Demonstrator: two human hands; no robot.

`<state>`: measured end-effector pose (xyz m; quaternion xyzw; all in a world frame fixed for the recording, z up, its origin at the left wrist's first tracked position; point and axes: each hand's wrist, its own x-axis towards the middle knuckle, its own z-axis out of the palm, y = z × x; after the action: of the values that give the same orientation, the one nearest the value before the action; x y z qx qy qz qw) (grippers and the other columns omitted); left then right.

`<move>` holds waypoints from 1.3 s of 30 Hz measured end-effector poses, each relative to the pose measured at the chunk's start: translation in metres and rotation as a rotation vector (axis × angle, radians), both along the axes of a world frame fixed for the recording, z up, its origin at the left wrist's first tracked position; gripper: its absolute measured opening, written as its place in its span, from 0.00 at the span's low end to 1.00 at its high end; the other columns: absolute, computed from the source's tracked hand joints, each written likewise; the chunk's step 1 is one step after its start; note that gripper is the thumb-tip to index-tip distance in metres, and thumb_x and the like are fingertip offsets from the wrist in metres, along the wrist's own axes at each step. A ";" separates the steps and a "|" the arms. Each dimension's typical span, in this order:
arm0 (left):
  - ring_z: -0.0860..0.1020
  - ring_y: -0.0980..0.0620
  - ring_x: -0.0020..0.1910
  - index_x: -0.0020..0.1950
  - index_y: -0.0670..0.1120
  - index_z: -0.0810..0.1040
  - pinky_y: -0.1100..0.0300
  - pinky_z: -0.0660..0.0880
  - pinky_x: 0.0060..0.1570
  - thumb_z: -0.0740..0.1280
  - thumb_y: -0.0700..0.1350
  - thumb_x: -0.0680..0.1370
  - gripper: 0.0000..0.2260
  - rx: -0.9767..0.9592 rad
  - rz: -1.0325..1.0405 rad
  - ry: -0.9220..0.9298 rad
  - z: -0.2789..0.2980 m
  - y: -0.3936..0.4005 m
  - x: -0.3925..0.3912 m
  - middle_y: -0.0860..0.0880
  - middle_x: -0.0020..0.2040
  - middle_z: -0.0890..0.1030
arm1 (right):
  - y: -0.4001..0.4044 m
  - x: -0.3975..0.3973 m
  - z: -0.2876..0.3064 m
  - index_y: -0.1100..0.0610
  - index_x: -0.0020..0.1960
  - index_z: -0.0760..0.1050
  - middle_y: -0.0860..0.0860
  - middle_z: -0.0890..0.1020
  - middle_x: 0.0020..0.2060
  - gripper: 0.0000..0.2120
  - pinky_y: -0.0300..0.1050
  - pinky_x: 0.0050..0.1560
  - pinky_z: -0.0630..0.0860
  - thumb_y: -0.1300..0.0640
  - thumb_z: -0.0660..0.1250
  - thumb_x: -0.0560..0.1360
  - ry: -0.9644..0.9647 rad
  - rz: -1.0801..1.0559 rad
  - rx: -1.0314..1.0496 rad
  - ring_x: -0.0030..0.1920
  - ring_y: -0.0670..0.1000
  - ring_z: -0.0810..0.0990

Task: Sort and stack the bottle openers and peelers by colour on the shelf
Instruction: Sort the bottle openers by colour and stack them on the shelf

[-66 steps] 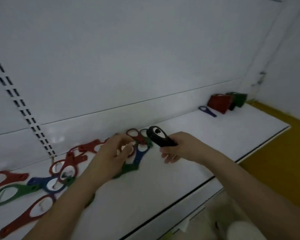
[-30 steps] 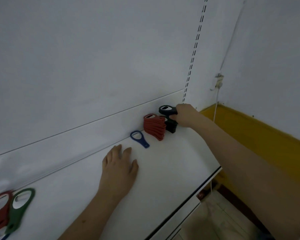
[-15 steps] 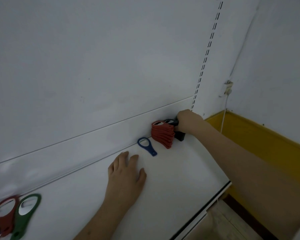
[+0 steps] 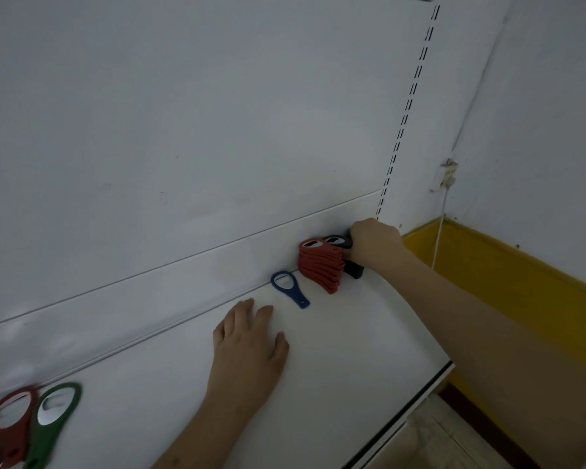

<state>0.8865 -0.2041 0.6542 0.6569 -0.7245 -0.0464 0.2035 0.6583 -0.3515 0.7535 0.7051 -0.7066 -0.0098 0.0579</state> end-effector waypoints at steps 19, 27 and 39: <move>0.69 0.43 0.70 0.69 0.48 0.74 0.48 0.64 0.68 0.51 0.61 0.75 0.29 0.007 -0.001 -0.015 0.000 -0.001 0.000 0.43 0.69 0.72 | 0.003 -0.005 0.012 0.57 0.43 0.74 0.49 0.72 0.33 0.20 0.43 0.36 0.69 0.43 0.77 0.66 -0.109 0.043 0.111 0.42 0.53 0.78; 0.68 0.43 0.70 0.70 0.48 0.74 0.48 0.63 0.69 0.49 0.62 0.74 0.32 0.003 -0.011 0.003 0.002 0.000 -0.001 0.42 0.69 0.72 | 0.039 -0.018 0.050 0.57 0.65 0.72 0.56 0.75 0.60 0.30 0.48 0.50 0.74 0.44 0.75 0.69 -0.059 -0.007 0.018 0.60 0.57 0.74; 0.60 0.52 0.76 0.75 0.51 0.68 0.57 0.58 0.75 0.61 0.54 0.82 0.22 0.167 -0.332 0.032 0.024 0.048 0.053 0.47 0.77 0.64 | 0.120 0.106 0.073 0.53 0.67 0.74 0.45 0.78 0.60 0.22 0.46 0.65 0.72 0.41 0.64 0.78 -0.876 0.562 -0.355 0.61 0.43 0.75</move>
<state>0.9394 -0.1564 0.6787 0.5422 -0.8132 -0.1500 0.1493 0.7638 -0.2318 0.8262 0.7842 -0.4400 0.4199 -0.1231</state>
